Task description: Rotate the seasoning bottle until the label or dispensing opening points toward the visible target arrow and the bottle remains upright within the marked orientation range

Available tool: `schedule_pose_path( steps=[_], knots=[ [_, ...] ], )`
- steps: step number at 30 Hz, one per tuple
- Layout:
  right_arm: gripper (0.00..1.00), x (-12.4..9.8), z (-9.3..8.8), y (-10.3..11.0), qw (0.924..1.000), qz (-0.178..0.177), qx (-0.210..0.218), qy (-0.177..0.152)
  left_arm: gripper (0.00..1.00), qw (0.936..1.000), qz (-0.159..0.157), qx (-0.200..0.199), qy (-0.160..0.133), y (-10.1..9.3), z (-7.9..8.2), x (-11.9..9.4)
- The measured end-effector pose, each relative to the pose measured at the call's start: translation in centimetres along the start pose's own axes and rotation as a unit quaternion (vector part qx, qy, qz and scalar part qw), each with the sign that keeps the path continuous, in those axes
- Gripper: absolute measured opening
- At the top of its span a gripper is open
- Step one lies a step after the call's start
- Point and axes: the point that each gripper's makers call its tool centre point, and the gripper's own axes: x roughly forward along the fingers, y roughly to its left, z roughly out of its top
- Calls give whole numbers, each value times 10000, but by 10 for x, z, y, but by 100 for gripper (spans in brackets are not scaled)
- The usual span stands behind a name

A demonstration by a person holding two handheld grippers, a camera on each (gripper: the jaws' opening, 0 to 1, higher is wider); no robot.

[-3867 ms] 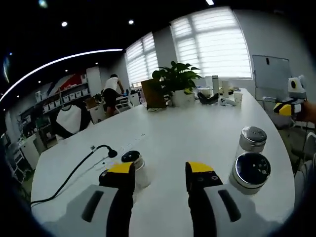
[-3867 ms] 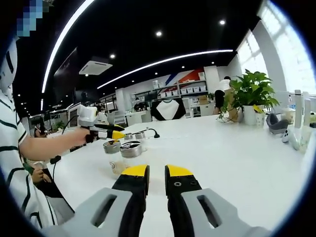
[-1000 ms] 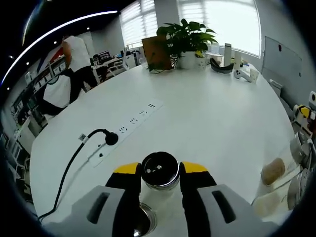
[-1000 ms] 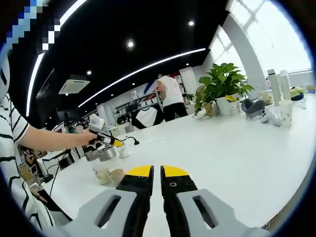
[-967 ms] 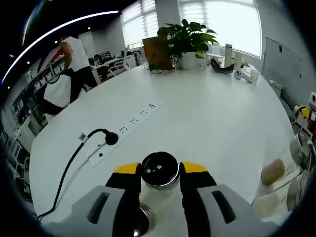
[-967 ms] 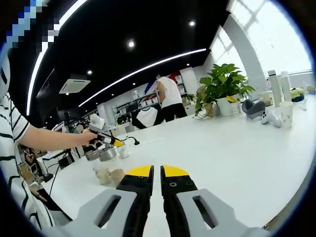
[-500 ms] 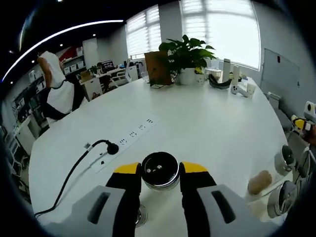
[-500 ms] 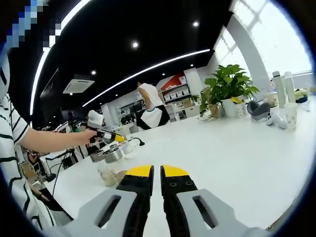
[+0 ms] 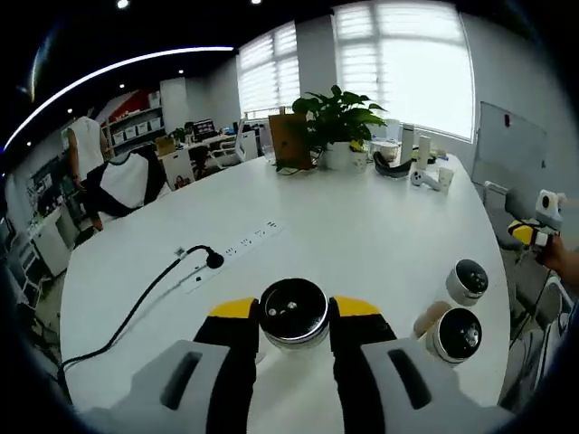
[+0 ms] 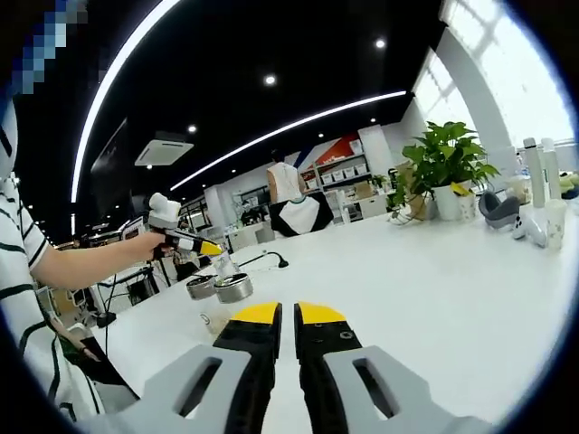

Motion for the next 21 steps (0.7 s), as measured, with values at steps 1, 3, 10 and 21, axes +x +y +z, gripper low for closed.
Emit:
schedule_pose_path(
  steps=[1,3,10,21],
  knots=[
    [2,0,0,3,10000,32,-31,12,31,9999,92,-60,-65,0,-1,-7],
    [2,1,1,8,9999,137,-96,35,31,9995,143,-190,-218,-3,-1,-18],
    [2,5,2,14,9994,285,-159,81,31,9969,83,-384,-685,-26,1,-59],
    [2,16,-1,29,9977,568,-285,217,31,9957,0,-568,-736,-56,-29,-93]
  ],
)
